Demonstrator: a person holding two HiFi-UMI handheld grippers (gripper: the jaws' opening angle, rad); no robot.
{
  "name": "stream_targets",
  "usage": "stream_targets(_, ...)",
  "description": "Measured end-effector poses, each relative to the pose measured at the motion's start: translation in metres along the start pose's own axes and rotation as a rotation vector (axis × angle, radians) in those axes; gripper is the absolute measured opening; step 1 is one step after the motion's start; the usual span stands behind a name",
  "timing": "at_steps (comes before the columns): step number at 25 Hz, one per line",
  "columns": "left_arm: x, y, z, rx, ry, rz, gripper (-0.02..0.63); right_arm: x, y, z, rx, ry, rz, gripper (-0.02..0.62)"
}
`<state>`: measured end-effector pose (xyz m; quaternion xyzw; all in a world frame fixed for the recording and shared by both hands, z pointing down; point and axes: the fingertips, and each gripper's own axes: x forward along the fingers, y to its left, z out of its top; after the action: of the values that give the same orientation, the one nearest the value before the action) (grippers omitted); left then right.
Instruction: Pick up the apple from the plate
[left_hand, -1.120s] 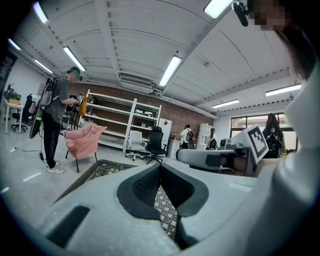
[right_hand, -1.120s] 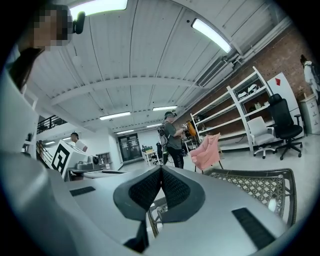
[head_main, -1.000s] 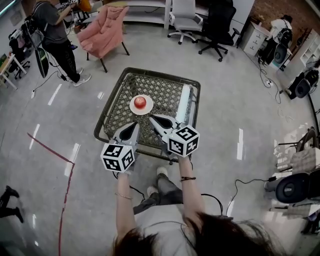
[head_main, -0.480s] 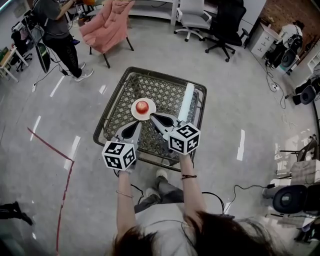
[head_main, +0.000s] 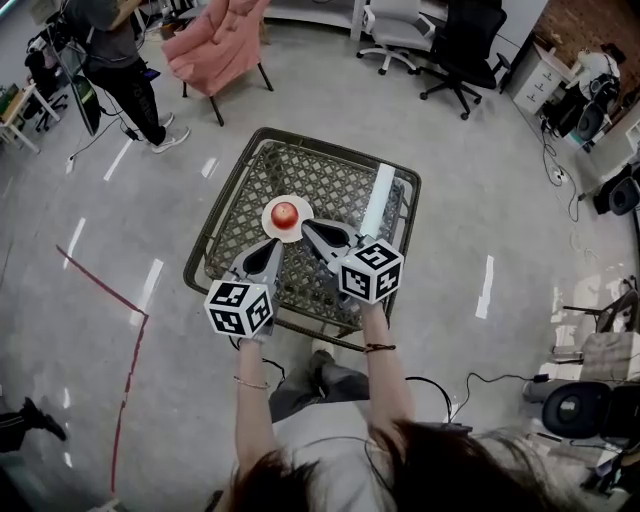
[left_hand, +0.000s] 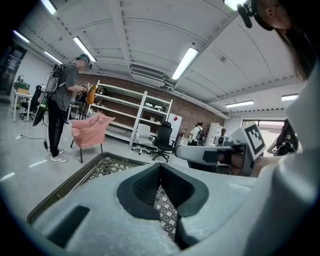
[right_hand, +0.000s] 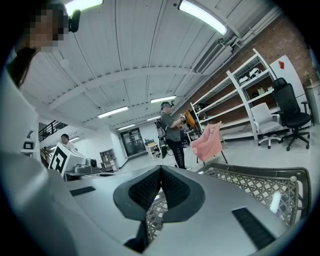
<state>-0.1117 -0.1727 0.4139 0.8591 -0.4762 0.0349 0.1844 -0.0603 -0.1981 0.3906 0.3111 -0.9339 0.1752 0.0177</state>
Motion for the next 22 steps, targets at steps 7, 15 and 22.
stream_targets(7,0.004,0.003,-0.005,0.006,0.008,0.010,0.011,0.003,-0.007,-0.003,0.029,0.008,-0.006,0.009)
stream_targets(15,0.010,0.020,-0.022,-0.004,0.062,-0.002,0.011,0.017,-0.012,-0.023,0.084,0.043,-0.031,0.009)
stream_targets(22,0.032,0.034,-0.023,-0.006,0.071,-0.006,0.011,0.031,-0.037,-0.029,0.099,0.046,-0.044,0.009)
